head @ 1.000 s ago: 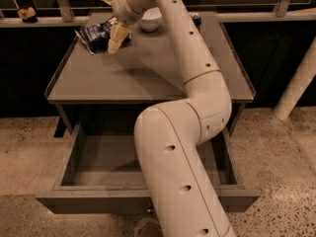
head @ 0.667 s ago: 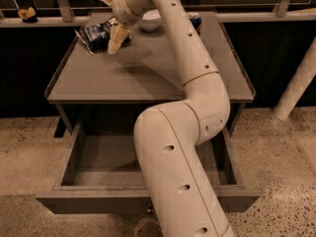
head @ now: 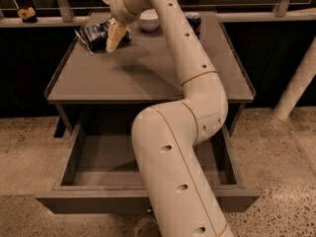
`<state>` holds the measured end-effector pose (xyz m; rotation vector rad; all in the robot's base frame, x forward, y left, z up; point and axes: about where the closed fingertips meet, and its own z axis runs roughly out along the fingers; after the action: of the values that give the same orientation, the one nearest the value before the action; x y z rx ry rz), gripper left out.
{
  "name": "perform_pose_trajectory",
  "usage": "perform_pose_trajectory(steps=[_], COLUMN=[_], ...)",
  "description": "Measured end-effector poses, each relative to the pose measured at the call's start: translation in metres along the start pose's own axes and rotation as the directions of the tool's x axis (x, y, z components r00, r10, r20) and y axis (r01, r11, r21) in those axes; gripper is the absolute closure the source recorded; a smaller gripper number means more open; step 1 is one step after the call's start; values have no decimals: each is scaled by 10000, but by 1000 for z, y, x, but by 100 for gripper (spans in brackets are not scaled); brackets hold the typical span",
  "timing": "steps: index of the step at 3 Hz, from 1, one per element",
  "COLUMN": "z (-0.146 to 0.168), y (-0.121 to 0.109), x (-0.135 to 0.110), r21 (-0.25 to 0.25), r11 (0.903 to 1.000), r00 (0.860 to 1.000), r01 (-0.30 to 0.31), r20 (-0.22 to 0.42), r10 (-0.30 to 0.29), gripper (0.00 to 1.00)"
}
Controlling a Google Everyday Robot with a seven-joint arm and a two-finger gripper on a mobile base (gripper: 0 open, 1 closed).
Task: Place blue chip bag into top drawer
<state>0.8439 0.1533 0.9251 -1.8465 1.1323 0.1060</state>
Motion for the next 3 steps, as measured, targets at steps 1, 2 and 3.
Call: perform_pose_trajectory(steps=[1, 2, 3], z=[6, 18, 20], y=[-1, -15, -40], x=[3, 21, 39], r21=[36, 574, 1536], r11=[10000, 9973, 9854], r00=[9998, 9947, 9860], r01=[25, 452, 734], r20=[-205, -949, -1595], r10=[-24, -396, -486], gripper=[0, 0, 0])
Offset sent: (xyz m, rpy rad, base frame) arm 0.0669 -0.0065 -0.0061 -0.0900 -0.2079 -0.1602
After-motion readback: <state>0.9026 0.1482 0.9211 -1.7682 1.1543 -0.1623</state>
